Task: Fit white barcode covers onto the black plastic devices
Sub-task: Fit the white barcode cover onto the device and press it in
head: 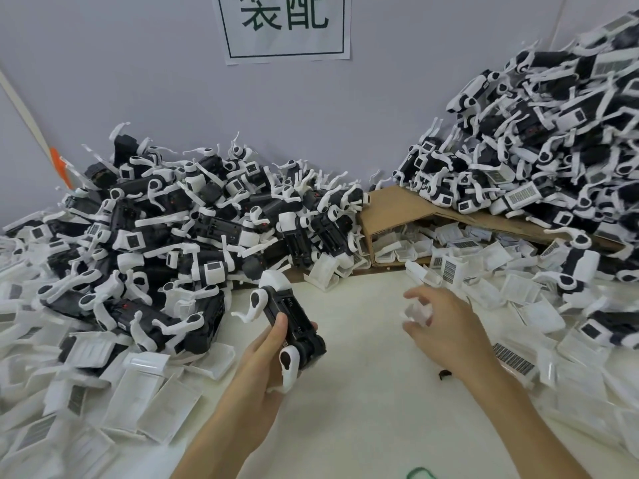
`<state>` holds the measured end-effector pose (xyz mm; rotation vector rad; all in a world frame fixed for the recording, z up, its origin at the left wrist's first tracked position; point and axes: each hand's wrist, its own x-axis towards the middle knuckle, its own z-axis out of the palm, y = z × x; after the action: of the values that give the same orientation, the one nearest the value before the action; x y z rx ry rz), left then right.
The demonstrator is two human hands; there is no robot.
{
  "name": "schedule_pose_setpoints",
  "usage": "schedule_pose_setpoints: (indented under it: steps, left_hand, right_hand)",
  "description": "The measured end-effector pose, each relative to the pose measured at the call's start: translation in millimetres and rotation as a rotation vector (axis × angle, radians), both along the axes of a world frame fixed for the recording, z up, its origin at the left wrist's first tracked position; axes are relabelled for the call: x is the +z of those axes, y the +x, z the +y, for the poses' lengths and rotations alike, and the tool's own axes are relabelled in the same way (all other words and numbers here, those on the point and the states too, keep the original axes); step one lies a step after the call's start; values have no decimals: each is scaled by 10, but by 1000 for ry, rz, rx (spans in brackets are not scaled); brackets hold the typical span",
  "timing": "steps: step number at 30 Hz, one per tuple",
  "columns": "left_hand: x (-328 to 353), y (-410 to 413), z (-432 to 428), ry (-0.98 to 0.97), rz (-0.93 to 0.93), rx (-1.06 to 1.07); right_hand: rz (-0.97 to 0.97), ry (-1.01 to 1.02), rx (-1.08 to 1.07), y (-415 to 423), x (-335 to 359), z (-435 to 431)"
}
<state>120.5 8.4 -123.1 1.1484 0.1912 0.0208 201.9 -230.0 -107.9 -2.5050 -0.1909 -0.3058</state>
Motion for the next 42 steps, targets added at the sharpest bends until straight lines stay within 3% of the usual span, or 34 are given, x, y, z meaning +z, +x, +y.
schedule_pose_setpoints:
  steps: [4, 8, 12, 16, 20, 28, 42]
  left_hand:
    - [9, -105, -12, 57, -51, -8]
    - [10, -125, -17, 97, -49, -11]
    - [39, -156, -29, 76, -58, -44]
    - [64, -168, -49, 98, -84, -32]
    - [55, -177, -67, 164, -138, -74]
    - [40, -163, -87, 156, -202, -212]
    - [-5, -139, -60, 184, -283, -209]
  right_hand:
    - [-19, 652, 257, -127, 75, 217]
    - [161, 931, 394, -256, 42, 423]
    - [158, 870, 392, -321, -55, 556]
    - [200, 950, 415, -339, -69, 606]
    - [239, 853, 519, -354, -80, 616]
    - [118, 806, 439, -339, -106, 605]
    - [51, 830, 478, -354, -91, 630]
